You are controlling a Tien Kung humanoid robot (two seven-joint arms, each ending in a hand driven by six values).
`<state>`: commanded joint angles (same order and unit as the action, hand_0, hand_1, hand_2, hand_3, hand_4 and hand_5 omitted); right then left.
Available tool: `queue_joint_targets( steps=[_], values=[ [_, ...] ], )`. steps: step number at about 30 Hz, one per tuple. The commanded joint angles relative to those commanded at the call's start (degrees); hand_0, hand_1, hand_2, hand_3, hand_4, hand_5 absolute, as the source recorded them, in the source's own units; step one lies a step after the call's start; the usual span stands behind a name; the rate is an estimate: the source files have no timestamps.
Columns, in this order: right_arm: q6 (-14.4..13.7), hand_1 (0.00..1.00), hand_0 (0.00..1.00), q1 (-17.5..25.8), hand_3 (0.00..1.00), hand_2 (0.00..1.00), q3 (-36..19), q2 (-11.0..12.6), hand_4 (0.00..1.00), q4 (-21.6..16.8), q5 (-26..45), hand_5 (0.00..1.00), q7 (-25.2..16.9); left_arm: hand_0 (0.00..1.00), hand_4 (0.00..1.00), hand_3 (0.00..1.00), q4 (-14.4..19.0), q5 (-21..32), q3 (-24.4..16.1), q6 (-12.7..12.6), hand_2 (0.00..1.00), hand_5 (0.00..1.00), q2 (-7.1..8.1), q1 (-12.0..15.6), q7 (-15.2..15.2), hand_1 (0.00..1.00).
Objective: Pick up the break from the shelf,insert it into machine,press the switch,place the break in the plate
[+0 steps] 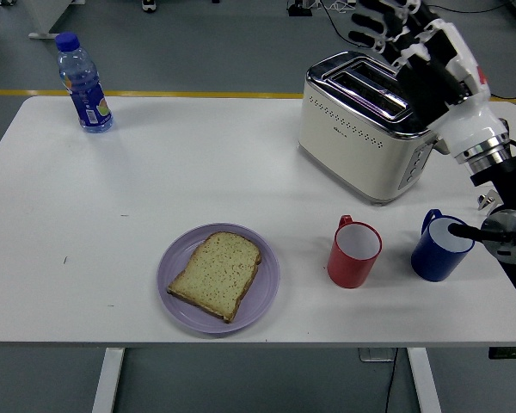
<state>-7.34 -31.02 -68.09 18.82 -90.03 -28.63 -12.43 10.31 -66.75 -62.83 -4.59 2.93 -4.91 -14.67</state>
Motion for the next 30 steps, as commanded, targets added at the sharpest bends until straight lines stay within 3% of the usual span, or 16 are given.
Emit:
queue_joint_targets(
  steps=[4, 13, 16, 19, 23, 30],
  values=[
    [-0.18, 0.765, 0.789, 2.62, 0.78, 0.781, -5.65, 1.25, 0.544, 1.45, 7.1, 0.398, -1.02, 0.686, 0.289, 0.565, 0.0, -0.54, -0.44, 0.0, 0.716, 0.9, -0.08, 0.45, -0.01, 0.713],
    [0.23, 0.766, 0.807, 8.84, 0.778, 0.785, -13.94, 2.49, 0.548, 3.96, 9.78, 0.392, -0.75, 0.686, 0.287, 0.565, 0.0, -0.77, -0.48, 0.05, 0.717, 0.899, -0.14, 0.93, 0.01, 0.713],
    [0.78, 0.759, 0.794, 12.22, 0.758, 0.772, -18.24, 2.94, 0.548, 5.71, 12.24, 0.388, 3.07, 0.686, 0.285, 0.564, 0.0, -0.26, -0.22, -0.01, 0.716, 0.903, -0.22, 0.99, 0.09, 0.711],
    [-0.72, 0.759, 0.794, 14.54, 0.758, 0.772, -21.04, 3.25, 0.548, 7.18, 14.01, 0.388, 5.65, 0.686, 0.285, 0.564, 0.0, 0.16, 0.06, -0.07, 0.716, 0.903, -0.31, 1.02, 0.15, 0.711],
    [-2.36, 0.753, 0.785, 17.05, 0.732, 0.761, -24.05, 3.35, 0.544, 9.81, 15.77, 0.395, 6.16, 0.684, 0.284, 0.564, 0.0, -0.41, -0.34, -0.03, 0.716, 0.904, -0.4, 0.89, 0.07, 0.709],
    [-2.52, 0.729, 0.764, 19.85, 0.705, 0.743, -26.87, 2.7, 0.544, 12.75, 16.58, 0.392, 7.27, 0.684, 0.284, 0.564, 0.0, 0.32, 0.46, -0.07, 0.713, 0.907, -0.44, 0.8, 0.26, 0.707]
  ],
)
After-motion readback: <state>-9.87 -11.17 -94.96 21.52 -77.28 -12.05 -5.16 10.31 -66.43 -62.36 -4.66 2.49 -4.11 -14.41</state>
